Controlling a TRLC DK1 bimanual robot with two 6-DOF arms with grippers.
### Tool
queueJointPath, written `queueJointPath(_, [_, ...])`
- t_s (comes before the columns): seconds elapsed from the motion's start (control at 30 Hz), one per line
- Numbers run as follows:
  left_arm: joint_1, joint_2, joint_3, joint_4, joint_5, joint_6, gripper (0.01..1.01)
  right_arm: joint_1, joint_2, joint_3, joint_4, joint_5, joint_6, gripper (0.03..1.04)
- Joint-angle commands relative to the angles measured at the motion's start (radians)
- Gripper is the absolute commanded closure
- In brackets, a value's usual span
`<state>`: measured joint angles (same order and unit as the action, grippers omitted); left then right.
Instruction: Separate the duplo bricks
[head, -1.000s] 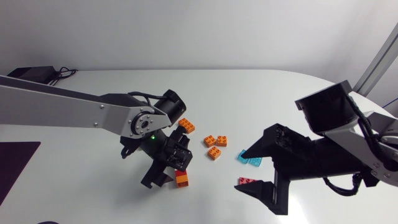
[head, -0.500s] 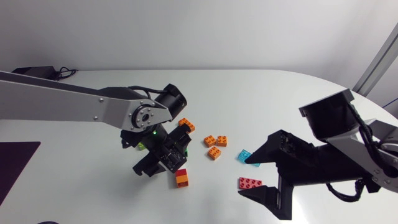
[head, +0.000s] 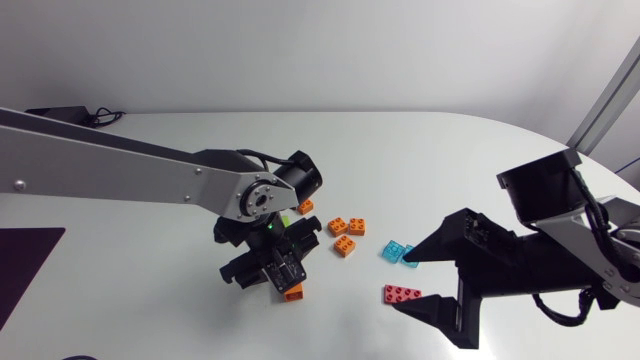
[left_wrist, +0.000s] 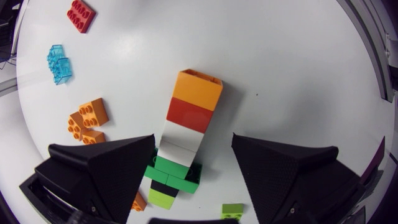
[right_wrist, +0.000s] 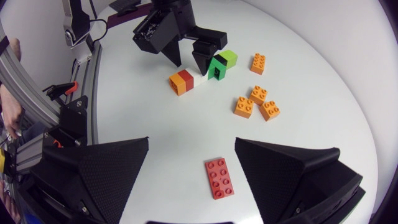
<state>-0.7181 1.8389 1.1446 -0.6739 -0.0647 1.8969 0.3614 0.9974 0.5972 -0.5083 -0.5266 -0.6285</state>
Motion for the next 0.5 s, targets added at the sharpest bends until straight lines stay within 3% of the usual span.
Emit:
queueJointPath(0.0, [0.012,0.033,0.015,-0.009,-0.012,0.054,0.174,-0.009,0.017,-0.028,0.007,-0.012,-0.02,0.07])
queueJointPath(0.13, [0.006,0.049,0.021,-0.001,-0.012,0.057,0.305,-0.012,0.023,-0.03,0.01,-0.013,-0.025,0.07])
queueJointPath(0.23, [-0.007,0.06,0.032,0.0,-0.012,0.054,0.503,-0.019,0.021,-0.03,0.008,-0.016,-0.027,0.07])
queueJointPath(0.3, [-0.012,0.066,0.032,0.0,-0.012,0.054,0.731,-0.021,0.018,-0.033,0.008,-0.016,-0.028,0.07])
queueJointPath(0.47, [-0.018,0.071,0.035,-0.001,-0.012,0.036,0.759,-0.021,0.015,-0.039,0.008,-0.018,-0.028,0.07])
